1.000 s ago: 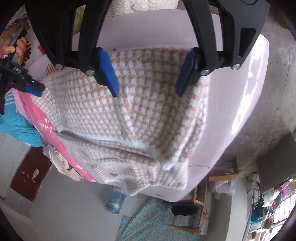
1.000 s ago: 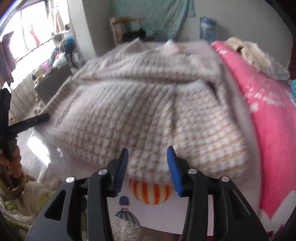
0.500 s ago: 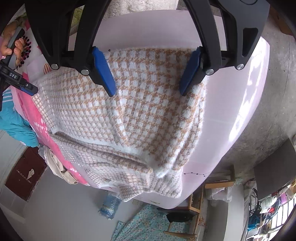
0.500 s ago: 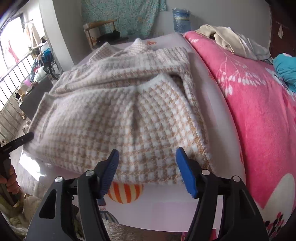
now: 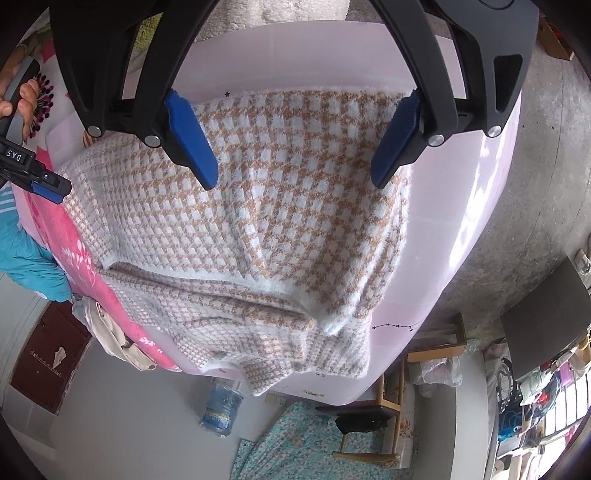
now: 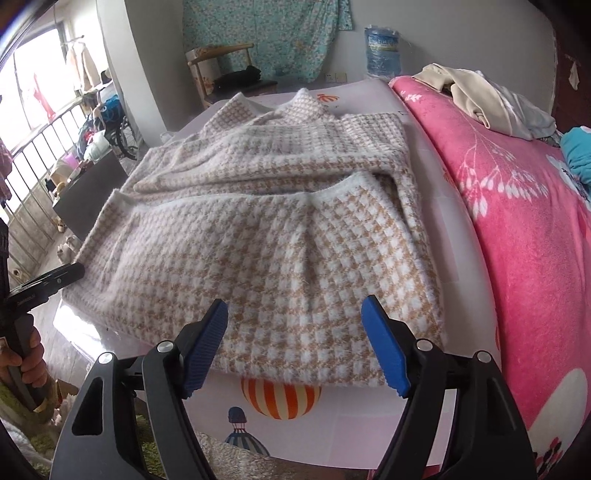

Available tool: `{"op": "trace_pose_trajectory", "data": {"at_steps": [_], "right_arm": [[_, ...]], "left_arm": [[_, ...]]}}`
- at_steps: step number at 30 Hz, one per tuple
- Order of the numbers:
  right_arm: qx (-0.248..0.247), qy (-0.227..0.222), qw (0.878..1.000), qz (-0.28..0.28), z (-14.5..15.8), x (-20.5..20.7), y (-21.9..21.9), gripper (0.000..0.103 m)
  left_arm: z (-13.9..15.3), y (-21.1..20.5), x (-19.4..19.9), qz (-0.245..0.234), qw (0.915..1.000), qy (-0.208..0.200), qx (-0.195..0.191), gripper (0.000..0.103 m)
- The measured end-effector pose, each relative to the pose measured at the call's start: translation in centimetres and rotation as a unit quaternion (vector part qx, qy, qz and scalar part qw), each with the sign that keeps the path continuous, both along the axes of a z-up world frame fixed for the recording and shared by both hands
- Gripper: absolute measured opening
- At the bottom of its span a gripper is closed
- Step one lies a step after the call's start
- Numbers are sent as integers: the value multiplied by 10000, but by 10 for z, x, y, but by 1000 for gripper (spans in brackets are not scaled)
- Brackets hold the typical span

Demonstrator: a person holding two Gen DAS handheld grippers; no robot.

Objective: Fold large clothes

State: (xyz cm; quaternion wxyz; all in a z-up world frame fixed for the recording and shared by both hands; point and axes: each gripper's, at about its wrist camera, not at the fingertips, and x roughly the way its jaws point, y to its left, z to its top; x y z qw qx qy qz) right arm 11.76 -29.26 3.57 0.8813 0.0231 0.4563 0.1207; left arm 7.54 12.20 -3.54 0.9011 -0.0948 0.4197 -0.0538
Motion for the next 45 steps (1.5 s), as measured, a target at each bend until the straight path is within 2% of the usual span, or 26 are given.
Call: {"op": "trace_pose_trajectory", "data": {"at_steps": [45], "right_arm": [[11,43,10000,65,-1,2,5,73]], "left_arm": [[6,-22,3,-174,9981,77,584,83]]}}
